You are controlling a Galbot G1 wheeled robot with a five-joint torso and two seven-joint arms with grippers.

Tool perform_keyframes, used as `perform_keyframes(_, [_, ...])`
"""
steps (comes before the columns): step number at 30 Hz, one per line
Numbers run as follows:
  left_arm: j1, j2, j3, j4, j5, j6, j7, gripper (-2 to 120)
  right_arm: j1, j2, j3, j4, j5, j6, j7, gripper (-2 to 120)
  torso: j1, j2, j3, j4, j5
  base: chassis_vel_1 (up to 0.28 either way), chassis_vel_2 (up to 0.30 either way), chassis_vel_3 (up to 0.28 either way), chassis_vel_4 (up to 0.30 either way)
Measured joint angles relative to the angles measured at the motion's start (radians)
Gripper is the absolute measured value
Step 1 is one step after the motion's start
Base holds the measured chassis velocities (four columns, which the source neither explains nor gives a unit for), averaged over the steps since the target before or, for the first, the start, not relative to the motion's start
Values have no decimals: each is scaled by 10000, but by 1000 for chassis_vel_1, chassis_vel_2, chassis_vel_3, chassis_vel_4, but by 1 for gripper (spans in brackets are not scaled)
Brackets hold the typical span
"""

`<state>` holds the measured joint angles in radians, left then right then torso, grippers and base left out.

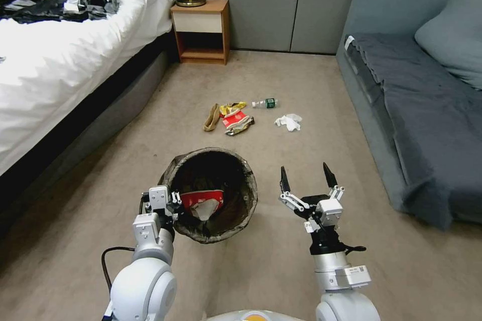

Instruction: Pick up the trash bin, then pick up the garbage from the floor and place it into the trash bin.

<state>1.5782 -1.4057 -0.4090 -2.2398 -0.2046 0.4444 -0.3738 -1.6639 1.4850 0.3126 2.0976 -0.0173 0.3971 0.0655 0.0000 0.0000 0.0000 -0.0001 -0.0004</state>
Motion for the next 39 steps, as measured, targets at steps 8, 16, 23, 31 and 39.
perform_keyframes(8, [9,1,-4,-24,6,-5,9,2,0,1,-3,0,6,13,7,100,0,0,0,1,7,-330,328,312,-309])
perform_keyframes(16, [-5,23,-11,-36,9,-6,10,2,0,-49,-2,1,29,19,9,100,1,-1,1,2,4,-373,360,369,-356])
perform_keyframes(23, [-56,28,-16,-21,2,0,8,2,44,-79,-7,-28,58,19,14,100,1,0,0,-1,1,-345,350,362,-355])
perform_keyframes(31, [-130,24,-13,87,-18,18,8,2,112,-95,1,-120,120,26,14,100,1,0,0,2,3,-355,356,353,-361])
perform_keyframes(39, [-162,24,-24,125,-49,25,12,2,171,-56,7,-180,136,228,-47,100,3,0,3,-1,2,-235,244,205,-213])
